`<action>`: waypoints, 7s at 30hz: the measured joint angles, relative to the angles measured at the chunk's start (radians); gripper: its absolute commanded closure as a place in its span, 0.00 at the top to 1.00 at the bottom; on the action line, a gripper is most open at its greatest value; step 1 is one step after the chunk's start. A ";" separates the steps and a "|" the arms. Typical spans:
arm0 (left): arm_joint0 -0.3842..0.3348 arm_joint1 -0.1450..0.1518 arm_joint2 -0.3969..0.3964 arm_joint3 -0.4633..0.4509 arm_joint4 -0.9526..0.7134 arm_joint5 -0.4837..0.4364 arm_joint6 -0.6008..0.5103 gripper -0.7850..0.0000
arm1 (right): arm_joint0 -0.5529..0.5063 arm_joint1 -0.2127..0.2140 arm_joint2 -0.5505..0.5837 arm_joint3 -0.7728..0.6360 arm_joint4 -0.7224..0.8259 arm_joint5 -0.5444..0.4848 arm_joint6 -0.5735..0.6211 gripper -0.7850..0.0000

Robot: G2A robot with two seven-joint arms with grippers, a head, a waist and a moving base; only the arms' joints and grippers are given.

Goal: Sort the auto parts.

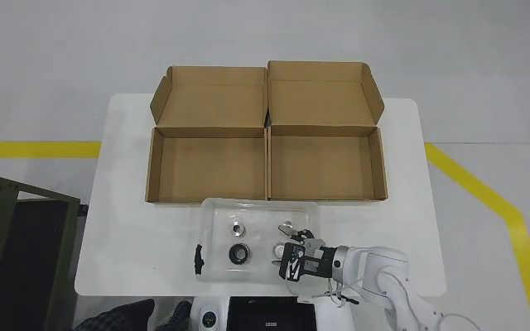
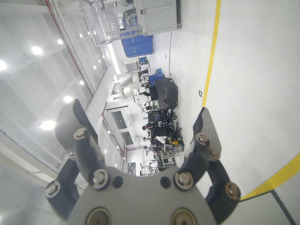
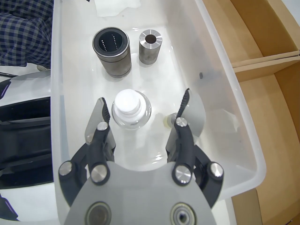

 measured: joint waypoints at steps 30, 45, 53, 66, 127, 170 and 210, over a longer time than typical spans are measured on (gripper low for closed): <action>0.000 0.000 0.000 0.000 0.000 0.000 0.000 1.00 | 0.010 0.027 0.037 -0.014 0.175 -0.033 -0.143 0.00; 0.000 0.000 0.000 0.000 0.000 0.000 0.000 1.00 | 0.023 0.026 0.119 0.061 0.583 0.090 -0.254 0.00; 0.000 0.000 0.000 0.000 0.000 0.000 0.000 1.00 | 0.040 0.026 0.148 0.093 0.791 0.105 -0.269 0.00; 0.000 0.000 0.000 0.000 0.000 0.000 0.000 1.00 | 0.058 0.024 0.167 0.127 0.944 0.140 -0.289 0.00; 0.000 0.000 0.000 0.000 0.000 0.000 0.000 1.00 | 0.558 -0.082 -0.198 0.483 0.346 0.720 -0.059 0.00; 0.000 0.000 0.000 0.000 0.000 0.000 0.000 1.00 | 0.100 -0.004 -0.022 -0.133 0.144 0.242 0.127 1.00; 0.000 0.000 0.000 0.000 0.000 0.000 0.000 1.00 | 0.055 0.013 -0.134 -0.042 -0.145 0.255 0.174 0.79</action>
